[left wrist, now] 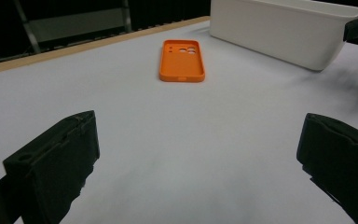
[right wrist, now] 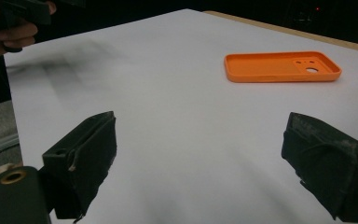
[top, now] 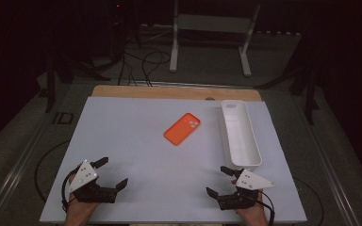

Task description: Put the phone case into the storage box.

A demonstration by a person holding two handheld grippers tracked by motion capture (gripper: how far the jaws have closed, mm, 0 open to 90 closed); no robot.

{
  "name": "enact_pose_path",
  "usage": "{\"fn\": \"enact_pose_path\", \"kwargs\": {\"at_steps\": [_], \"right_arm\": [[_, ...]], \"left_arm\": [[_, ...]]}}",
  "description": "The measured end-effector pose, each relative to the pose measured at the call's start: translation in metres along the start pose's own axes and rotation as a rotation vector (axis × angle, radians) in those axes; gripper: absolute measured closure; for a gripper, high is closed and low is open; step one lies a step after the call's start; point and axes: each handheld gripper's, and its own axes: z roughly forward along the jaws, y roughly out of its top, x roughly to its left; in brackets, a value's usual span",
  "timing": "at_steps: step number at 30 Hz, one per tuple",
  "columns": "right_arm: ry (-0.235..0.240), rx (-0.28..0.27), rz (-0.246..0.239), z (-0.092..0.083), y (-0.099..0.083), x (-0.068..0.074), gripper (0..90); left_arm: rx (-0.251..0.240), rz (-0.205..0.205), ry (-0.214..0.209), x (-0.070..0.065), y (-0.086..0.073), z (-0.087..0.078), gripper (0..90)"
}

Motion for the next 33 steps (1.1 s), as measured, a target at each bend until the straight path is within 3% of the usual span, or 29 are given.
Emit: {"fn": "enact_pose_path", "kwargs": {"at_steps": [13,16,19,20,23,33], "right_arm": [[0.013,0.002,-0.003,0.0,0.001,0.002,10.3],[0.008,-0.002,-0.004,0.0,0.001,0.003,10.3],[0.022,-0.019,0.026,-0.001,0.002,0.002,10.4],[0.031,-0.043,0.052,-0.001,0.003,0.002,10.4],[0.019,-0.037,0.041,-0.001,0.003,0.003,10.3],[-0.008,-0.043,0.05,-0.002,0.003,0.002,10.3]], "left_arm": [[0.009,0.011,0.011,-0.002,0.0,0.002,0.0],[0.005,-0.002,0.007,-0.003,0.001,0.003,0.0],[0.003,-0.005,0.004,-0.005,0.003,0.004,0.0],[0.008,0.001,0.007,-0.006,0.005,0.004,0.0],[0.007,0.015,0.003,-0.011,0.016,0.008,0.0],[0.013,0.005,-0.013,-0.012,0.047,0.022,0.0]]}}
